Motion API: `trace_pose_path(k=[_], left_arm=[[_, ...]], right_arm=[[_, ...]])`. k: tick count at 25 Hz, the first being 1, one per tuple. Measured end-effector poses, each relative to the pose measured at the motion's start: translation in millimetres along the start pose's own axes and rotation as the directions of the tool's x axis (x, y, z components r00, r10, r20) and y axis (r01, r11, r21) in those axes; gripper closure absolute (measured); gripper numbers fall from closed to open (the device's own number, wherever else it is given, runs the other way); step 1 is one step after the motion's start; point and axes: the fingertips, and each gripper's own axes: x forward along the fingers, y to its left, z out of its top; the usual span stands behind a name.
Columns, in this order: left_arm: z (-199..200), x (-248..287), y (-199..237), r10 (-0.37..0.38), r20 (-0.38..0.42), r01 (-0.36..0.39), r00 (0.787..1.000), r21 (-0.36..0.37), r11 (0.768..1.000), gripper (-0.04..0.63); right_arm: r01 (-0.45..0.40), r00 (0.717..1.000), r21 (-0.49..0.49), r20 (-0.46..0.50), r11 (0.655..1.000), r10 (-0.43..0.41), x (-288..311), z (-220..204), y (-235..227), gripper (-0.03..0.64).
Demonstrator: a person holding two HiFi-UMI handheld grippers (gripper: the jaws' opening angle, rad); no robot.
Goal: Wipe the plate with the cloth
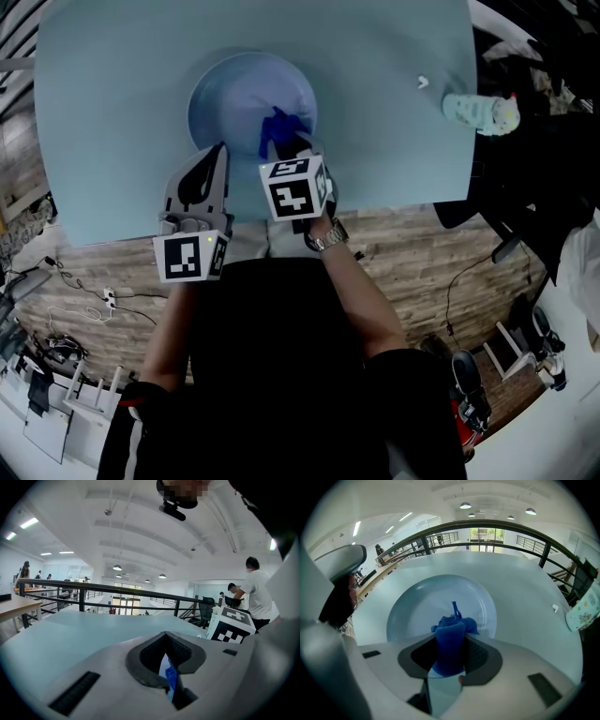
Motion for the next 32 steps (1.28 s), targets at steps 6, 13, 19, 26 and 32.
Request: trace_pose_path(k=[6,13,19,26,32], left_arm=[[2.9,11.5,-3.7,0.017,0.006,-0.017,1.0,-0.004,1.0,0.594],[8.1,22.2,-3.1,0.064,0.028,-0.063,0.998,-0.014,0.998,0.594],[6.1,27.2,-1.1,0.084,0.012,-0.084,0.996,-0.019,0.996,0.595],[12.1,36.4,4.3,0.082,0.003,-0.082,0.997,-0.032,0.996,0.594],[11.1,41.6,11.7,0.055,-0.017,-0.056,0.998,-0.027,0.998,0.594]], right_arm=[[-0.004,1.0,-0.022,-0.005,1.0,0.004,4.1,8.5,-13.1,0.497],[-0.024,1.0,-0.069,-0.018,0.997,0.023,11.8,17.3,-23.2,0.497],[-0.024,1.0,-0.084,-0.022,0.996,0.022,15.7,30.4,-33.4,0.497],[-0.018,0.999,-0.096,-0.03,0.995,0.015,22.4,46.6,-36.7,0.497],[-0.003,1.0,-0.082,-0.025,0.997,0.001,30.0,61.9,-36.8,0.497]])
